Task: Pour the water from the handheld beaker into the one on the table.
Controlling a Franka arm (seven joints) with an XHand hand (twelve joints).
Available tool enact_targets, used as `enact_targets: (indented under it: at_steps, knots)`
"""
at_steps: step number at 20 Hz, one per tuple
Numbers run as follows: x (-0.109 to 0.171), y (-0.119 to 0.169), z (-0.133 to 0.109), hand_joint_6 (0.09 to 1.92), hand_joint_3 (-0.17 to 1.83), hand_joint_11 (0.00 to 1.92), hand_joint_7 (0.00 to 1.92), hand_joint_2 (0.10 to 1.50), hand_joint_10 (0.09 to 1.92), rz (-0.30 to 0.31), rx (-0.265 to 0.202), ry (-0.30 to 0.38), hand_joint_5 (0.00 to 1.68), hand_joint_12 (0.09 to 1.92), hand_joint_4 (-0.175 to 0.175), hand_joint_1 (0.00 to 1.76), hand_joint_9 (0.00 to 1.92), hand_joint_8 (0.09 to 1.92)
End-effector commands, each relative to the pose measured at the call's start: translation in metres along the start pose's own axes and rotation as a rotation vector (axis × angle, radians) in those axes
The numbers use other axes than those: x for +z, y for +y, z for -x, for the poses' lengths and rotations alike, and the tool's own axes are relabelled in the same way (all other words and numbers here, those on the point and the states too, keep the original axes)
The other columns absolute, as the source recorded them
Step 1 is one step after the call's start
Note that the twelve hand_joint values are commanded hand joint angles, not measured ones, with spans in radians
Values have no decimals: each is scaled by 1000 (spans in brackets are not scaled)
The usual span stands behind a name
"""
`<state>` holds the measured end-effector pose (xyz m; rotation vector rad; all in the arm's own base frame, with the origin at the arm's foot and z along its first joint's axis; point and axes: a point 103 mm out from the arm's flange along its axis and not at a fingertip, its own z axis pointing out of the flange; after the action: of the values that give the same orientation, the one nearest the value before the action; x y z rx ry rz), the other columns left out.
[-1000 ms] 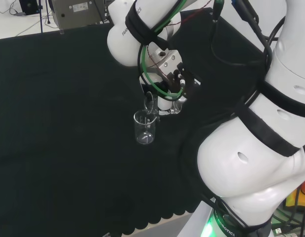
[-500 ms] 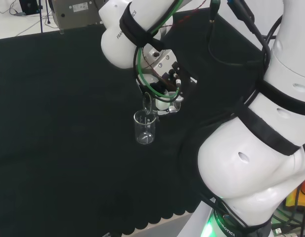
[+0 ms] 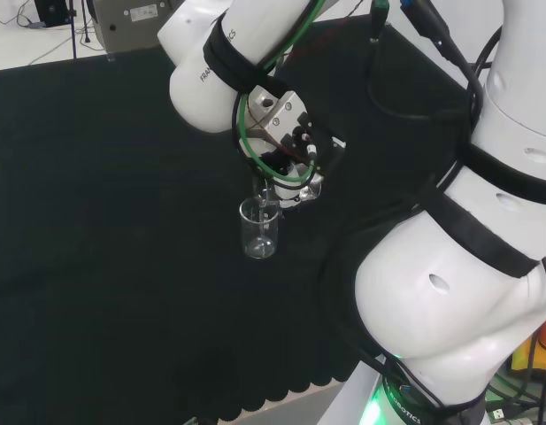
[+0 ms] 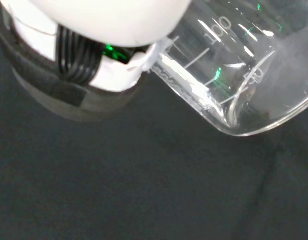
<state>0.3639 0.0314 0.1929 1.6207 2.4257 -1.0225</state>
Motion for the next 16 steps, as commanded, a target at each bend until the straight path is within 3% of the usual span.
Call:
enact_targets:
  at_steps: [1, 16]
  knots:
    - [-2, 1, -2, 211, 384, 1532, 1885, 758, 136, -21, 7, -38, 1459, 478, -128, 1214, 1920, 87]
    - [-6, 2, -2, 215, 388, 1534, 1886, 756, 137, -77, 37, -123, 1458, 477, -126, 1214, 1920, 87]
